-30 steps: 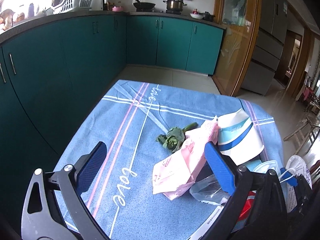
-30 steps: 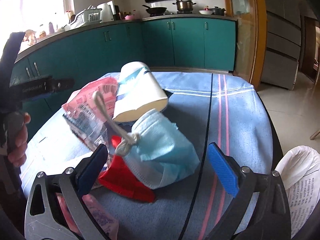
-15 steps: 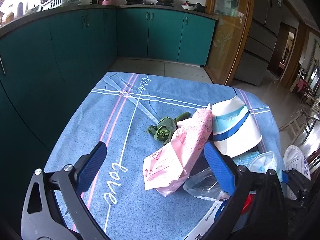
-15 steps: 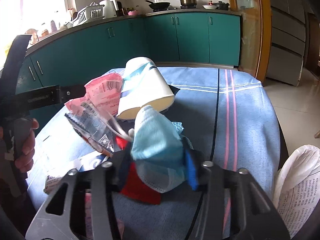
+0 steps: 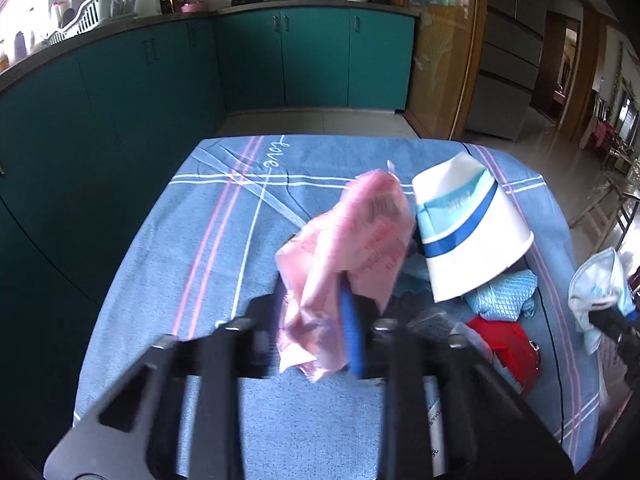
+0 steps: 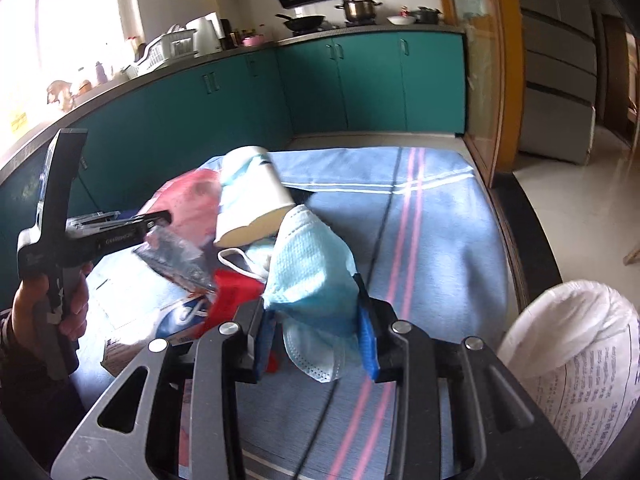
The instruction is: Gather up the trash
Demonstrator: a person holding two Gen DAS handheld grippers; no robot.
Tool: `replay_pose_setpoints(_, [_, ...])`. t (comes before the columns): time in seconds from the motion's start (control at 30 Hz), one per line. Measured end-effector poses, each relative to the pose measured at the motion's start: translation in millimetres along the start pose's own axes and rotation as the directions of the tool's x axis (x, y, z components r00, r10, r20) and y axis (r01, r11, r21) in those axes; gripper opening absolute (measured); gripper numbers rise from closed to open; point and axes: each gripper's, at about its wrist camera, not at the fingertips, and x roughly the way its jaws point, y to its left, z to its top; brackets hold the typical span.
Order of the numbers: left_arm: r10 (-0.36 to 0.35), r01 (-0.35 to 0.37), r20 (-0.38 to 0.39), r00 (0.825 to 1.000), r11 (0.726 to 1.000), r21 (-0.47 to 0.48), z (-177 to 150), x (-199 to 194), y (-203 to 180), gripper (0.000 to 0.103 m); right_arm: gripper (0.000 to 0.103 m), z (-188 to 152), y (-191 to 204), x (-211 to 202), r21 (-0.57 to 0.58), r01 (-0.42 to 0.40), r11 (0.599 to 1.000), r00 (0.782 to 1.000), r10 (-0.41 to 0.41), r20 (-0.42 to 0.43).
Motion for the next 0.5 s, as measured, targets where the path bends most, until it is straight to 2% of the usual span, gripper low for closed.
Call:
replay_pose_setpoints(0.1, [0.01, -0.009, 0.023, 1.0, 1.0, -0.007, 0.9, -3.9, 1.6, 0.018, 0.05, -0.1, -10.0, 1.8, 0.037, 0.015, 0.999, 1.0, -0.015, 0.001])
replay_pose_setpoints(0.17, [0.006, -0.005, 0.051, 0.999, 1.0, -0.017, 1.7, -11.3, 4.8, 0.017, 0.062, -1.5, -12.8, 3.2, 0.045, 0.036, 0.998, 0.999, -0.036, 0.001])
replay_pose_setpoints(0.43, [-0.042, 0.047, 0.151, 0.988, 0.999, -0.026, 0.3, -46.0, 15.0, 0.017, 0.074, -1.8, -13.7, 10.9, 0.052, 0.065, 0.997, 0.998, -0.065, -0.004])
replay_pose_setpoints(0.5, [-0.035, 0.039, 0.16, 0.986, 0.999, -0.023, -1.7, -50.4, 15.5, 0.018, 0.076, -2.3, -16.0, 14.8, 0.062, 0.07, 0.996, 0.998, -0.07, -0.012])
